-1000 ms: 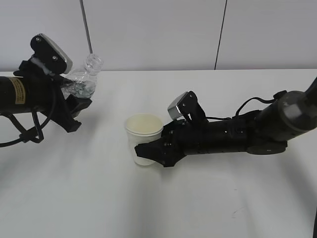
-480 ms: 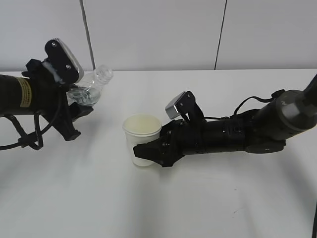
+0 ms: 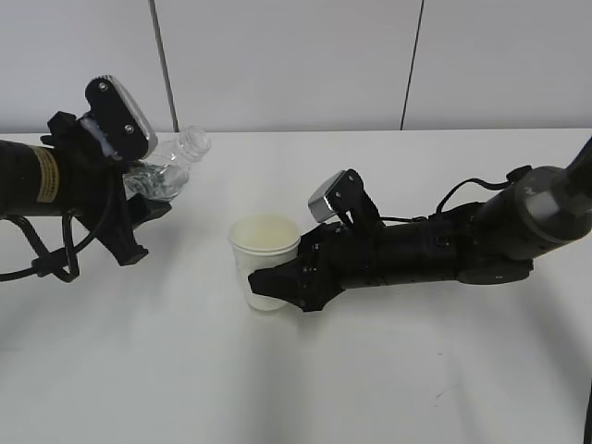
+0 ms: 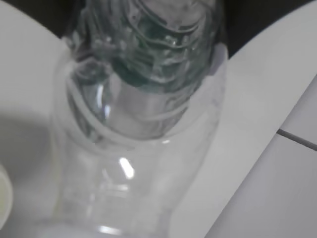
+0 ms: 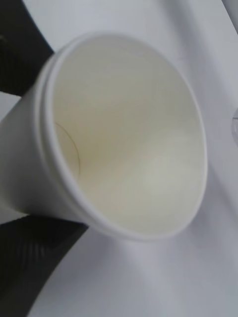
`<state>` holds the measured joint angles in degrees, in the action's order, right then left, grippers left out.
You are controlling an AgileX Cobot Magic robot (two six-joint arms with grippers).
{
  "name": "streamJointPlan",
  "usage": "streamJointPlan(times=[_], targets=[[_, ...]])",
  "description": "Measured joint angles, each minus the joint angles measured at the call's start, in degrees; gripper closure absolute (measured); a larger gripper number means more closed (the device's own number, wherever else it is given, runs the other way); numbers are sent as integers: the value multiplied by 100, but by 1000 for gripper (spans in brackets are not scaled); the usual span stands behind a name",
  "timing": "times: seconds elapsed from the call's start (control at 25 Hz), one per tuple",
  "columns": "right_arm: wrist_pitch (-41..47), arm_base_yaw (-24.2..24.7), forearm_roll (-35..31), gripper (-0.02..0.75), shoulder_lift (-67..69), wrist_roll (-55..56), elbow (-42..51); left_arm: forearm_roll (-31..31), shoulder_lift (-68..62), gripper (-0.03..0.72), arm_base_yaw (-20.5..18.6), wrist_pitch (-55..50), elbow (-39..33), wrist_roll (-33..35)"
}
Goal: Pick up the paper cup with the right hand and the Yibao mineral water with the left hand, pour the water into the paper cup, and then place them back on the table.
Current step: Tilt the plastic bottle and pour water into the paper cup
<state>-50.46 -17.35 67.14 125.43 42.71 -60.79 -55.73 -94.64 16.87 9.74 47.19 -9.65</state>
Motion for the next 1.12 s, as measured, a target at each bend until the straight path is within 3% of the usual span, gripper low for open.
streamJointPlan(times=[0.44, 1.12], targets=[[7, -28, 12, 227, 0, 8, 0, -22, 6, 326, 91, -91, 0, 0], [21, -28, 24, 227, 1, 8, 0, -656, 60, 326, 773, -1453, 429, 6]])
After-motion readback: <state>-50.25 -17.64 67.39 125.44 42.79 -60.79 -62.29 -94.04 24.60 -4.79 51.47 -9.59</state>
